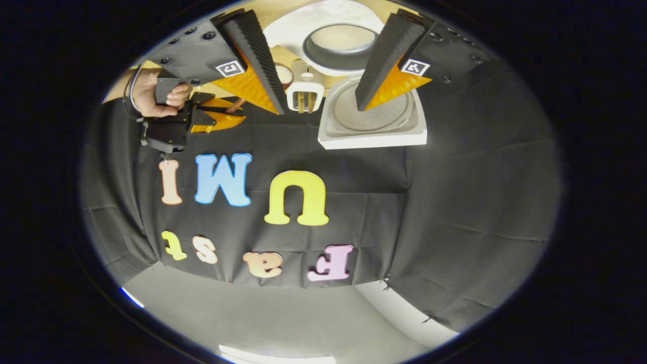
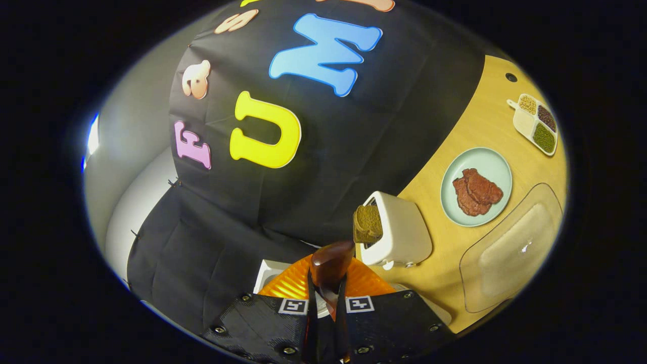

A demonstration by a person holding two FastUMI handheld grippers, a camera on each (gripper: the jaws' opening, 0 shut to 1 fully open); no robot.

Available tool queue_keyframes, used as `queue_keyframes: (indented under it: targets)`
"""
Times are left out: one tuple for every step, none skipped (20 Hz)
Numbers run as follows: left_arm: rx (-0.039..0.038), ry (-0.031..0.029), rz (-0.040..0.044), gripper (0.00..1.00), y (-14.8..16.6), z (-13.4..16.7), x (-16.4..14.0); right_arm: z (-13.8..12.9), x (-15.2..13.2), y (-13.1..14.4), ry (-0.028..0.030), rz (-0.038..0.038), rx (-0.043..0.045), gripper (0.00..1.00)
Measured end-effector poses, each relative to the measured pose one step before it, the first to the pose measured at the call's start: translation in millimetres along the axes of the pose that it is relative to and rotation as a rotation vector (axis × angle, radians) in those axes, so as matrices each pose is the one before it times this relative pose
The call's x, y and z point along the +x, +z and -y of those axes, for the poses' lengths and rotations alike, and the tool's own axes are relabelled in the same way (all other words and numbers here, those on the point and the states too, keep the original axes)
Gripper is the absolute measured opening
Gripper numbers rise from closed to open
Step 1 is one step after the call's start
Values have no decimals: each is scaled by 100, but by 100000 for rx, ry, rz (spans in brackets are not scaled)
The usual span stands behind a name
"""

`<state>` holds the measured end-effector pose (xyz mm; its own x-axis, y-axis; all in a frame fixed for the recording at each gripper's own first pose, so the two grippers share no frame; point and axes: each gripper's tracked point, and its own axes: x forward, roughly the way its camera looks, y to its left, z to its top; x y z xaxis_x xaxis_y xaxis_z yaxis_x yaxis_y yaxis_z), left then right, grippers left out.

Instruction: Close the left gripper, press the button to open the rice cooker; take a wooden spoon from the chopstick holder with the right hand, scoop a spoonful of rice and pour it into the rice cooker, then put the wooden spoon back into the chopstick holder.

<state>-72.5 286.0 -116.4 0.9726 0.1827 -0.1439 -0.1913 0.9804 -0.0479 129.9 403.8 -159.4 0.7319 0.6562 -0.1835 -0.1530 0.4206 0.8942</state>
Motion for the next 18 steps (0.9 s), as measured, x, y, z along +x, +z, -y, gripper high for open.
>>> queue_keyframes:
  targets:
    - [561, 519, -1, 96, -151, -345, 40, -345, 681, -685, 143, -1135, -272, 12]
    - [208, 602, 113, 96, 19, -317, -65, -319, 514, -585, 220, -925, -251, 12]
    - [-259, 487, 161, 96, -155, -236, -37, -266, 751, -524, 265, -778, -527, 12]
    - [-621, 81, -220, 96, -22, -182, 70, -118, 823, -355, -287, -802, -784, 12]
    - [-381, -325, -253, 96, -282, -61, 48, 81, 688, -671, -545, -1222, -948, 12]
    - [163, -462, -64, 96, -85, -90, -15, 105, 688, -627, -617, -1386, -974, 13]
    - [392, -230, -108, 96, -45, -231, 57, -35, 569, -607, -406, -1105, -725, 13]
    - [252, 322, -88, 96, -48, -351, 104, 112, 584, -582, -167, -1141, -193, 13]
    - [-130, 165, 59, 96, -184, -337, 8, 65, 482, -727, -368, -1193, -417, 13]
    - [-309, 223, 315, 96, 56, -275, 35, 67, 487, -706, 213, -1319, -644, 13]
    - [-296, 199, 311, 96, 101, -315, 100, -30, 518, -936, -192, -1747, -1085, 13]
    - [-166, 180, 445, 96, 94, -272, 73, 121, 390, -673, -313, -1008, -1314, 13]
    - [-55, 200, 507, 96, -81, -292, -111, 186, 234, -596, -742, -647, -1408, 13]
    - [-26, -48, 182, 96, -12, -184, -48, 207, 328, -455, -1104, -559, -1852, 13]
    - [135, -138, 108, 96, -189, -313, 99, 57, 272, -537, -798, -364, -1945, 13]
    - [624, -121, 187, 96, -29, -252, 39, 156, 329, -287, -1012, -439, -2348, 13]
    - [998, 505, -65, 96, -157, -396, 245, 81, 59, -518, -824, -403, -2499, 13]
    - [650, 737, -339, 96, -48, -611, 171, -62, 195, -210, -665, -337, -3000, 12]
